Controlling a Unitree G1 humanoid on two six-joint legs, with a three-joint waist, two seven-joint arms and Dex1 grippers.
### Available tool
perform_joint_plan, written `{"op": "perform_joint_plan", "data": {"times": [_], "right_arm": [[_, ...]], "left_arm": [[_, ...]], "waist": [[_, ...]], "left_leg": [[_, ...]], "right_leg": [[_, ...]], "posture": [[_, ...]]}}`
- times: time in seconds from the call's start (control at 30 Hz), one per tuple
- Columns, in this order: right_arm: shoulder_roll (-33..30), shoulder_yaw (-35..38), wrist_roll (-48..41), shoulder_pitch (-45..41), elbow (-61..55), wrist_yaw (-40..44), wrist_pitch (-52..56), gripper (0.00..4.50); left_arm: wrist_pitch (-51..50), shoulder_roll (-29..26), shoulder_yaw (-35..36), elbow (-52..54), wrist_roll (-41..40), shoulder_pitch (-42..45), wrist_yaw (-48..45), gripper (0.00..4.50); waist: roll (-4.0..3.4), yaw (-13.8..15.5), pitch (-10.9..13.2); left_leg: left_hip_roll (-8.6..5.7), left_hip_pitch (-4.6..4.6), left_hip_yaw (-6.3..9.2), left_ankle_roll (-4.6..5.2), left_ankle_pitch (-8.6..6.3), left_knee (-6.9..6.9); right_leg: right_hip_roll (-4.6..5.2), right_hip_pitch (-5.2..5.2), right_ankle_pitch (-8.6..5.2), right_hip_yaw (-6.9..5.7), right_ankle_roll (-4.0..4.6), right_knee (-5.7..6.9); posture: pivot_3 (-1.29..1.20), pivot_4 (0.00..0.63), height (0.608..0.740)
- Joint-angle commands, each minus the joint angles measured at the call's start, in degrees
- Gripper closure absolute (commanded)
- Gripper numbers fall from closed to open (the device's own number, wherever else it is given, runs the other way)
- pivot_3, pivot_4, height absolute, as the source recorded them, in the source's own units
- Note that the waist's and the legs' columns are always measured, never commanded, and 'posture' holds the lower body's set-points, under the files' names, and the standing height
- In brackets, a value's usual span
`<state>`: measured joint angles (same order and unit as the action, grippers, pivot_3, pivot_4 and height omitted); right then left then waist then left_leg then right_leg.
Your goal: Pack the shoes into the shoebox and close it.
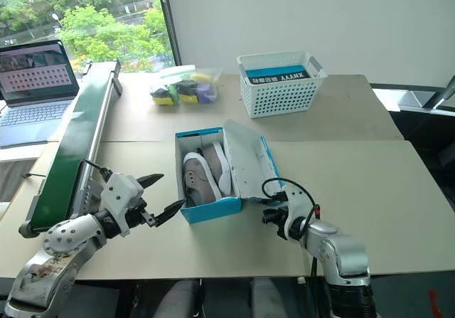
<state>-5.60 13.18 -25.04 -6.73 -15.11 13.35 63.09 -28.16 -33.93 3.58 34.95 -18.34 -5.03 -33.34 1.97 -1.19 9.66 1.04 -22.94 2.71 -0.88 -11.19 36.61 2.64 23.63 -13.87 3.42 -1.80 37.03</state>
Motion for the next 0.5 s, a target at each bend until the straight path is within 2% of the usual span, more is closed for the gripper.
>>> {"op": "perform_joint_plan", "data": {"times": [0.03,0.13,0.23,0.3,0.5], "right_arm": [[8.21,12.61,-9.64,-2.95,4.88,-3.99,-0.99,4.45],[12.05,19.58,-14.71,-6.05,9.41,-5.95,-5.00,4.45],[13.58,22.22,-18.60,-7.43,10.35,-7.51,-6.99,4.45],[15.60,24.03,-24.76,-8.81,10.43,-6.80,-8.26,4.45],[16.99,21.73,-41.24,-10.45,7.53,-0.89,-8.44,4.45]], "left_arm": [[0.17,-0.14,-0.34,0.06,-0.45,1.03,-0.61,0.00],[0.07,-0.15,-0.40,-0.12,-0.49,1.47,-0.79,0.00],[-0.05,-0.13,-0.36,0.00,-0.51,1.61,-0.86,0.00],[-0.13,-0.07,-0.39,0.21,-0.49,1.59,-0.81,0.00],[-0.06,0.09,-0.17,0.29,-0.21,1.49,-0.36,0.00]], "waist": [[-0.01,-0.20,0.00],[0.01,-1.06,0.00],[-0.06,-1.29,0.03],[-0.07,-1.35,0.04],[-0.21,-1.49,0.12]], "left_leg": [[0.02,0.07,0.00,-0.01,0.00,0.00],[0.07,0.16,0.00,-0.01,-0.01,0.00],[0.05,0.19,0.02,0.00,-0.02,-0.04],[0.05,0.18,0.02,0.00,-0.02,-0.19],[0.05,0.08,-0.08,0.01,-0.01,-0.33]], "right_leg": [[-0.01,-0.09,0.00,0.00,0.00,-0.02],[-0.05,-0.21,0.00,0.01,0.01,-0.08],[-0.06,-0.28,0.01,0.01,0.02,-0.18],[-0.06,-0.22,0.01,0.02,0.03,-0.19],[-0.08,0.03,0.01,0.15,0.05,-0.14]], "posture": [[0.00,0.150,0.735],[0.00,0.150,0.735],[0.00,0.150,0.735],[0.00,0.150,0.735],[0.00,0.150,0.735]]}}
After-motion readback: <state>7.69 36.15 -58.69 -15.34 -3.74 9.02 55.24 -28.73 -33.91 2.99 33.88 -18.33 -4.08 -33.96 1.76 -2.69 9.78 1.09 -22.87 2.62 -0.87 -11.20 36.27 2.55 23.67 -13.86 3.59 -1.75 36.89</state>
